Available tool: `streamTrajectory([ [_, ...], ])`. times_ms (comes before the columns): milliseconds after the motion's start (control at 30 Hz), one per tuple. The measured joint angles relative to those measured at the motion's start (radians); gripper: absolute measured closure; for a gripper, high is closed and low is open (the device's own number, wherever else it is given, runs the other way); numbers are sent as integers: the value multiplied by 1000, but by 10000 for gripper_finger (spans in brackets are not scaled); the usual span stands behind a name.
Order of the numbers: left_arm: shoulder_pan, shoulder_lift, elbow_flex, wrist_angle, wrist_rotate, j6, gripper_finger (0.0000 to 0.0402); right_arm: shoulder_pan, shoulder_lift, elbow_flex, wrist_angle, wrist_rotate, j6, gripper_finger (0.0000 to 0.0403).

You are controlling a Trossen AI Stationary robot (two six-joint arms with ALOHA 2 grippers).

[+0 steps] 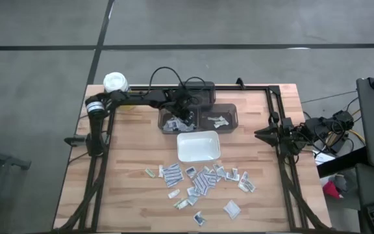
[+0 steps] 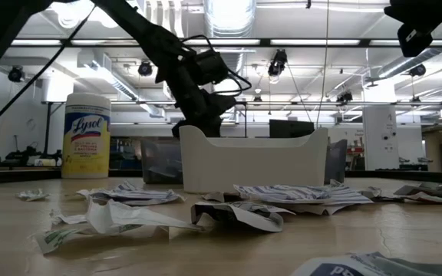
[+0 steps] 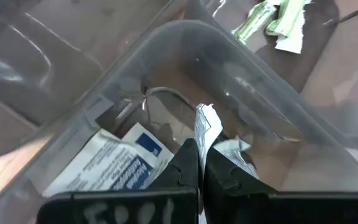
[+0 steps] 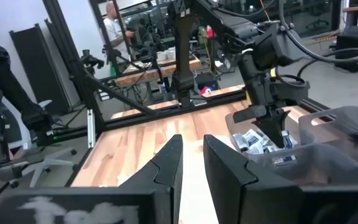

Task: Pick & Place First Aid Supplies
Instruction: Put the alcohol pad into the bottom left black bin

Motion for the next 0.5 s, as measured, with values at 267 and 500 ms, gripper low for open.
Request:
streamTrajectory([
  [267, 1, 25, 19, -39, 1, 15, 401, 0, 0, 0, 0, 0, 4, 342],
  [500, 1, 24, 16, -69, -33, 33, 383, 0, 1, 0, 0, 0, 3, 342],
])
